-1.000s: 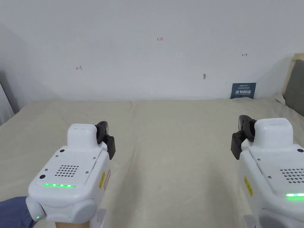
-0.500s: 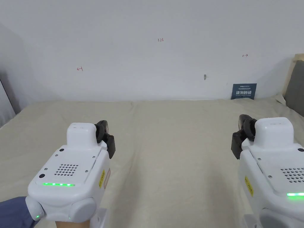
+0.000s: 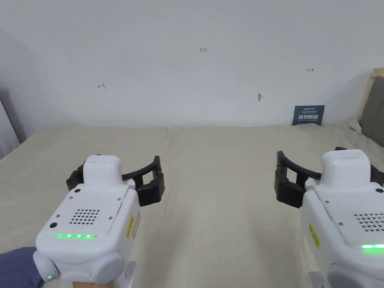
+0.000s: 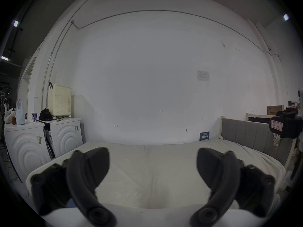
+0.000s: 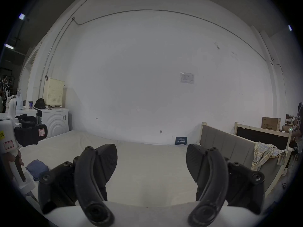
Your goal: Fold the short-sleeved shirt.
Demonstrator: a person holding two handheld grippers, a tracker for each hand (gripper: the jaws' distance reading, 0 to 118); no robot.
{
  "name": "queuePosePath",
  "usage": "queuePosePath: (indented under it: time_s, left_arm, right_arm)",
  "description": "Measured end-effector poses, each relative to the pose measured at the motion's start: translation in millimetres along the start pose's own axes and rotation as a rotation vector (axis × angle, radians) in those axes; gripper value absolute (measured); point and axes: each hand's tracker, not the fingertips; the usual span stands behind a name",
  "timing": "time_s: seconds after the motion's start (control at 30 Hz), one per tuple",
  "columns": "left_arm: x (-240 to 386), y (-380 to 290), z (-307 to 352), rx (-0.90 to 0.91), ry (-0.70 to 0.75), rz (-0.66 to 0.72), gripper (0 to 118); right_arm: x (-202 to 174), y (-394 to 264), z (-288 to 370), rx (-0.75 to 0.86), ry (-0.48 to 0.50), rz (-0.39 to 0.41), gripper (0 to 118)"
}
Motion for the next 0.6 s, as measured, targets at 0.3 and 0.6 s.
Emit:
queuePosePath:
  time_s: [0.3, 0.6]
  left_arm:
    - [3.8, 0.9, 1.1, -0.001, 0.003, -0.013, 118]
    - [1.0, -0.8, 1.6, -0.006, 0.020, -0.001, 118]
  right_arm:
    - [3.1, 0.6, -0.8, -0.001, -0.016, -0.014, 93]
    - [4.8, 1.0, -1.7, -0.003, -0.020, -0.010, 93]
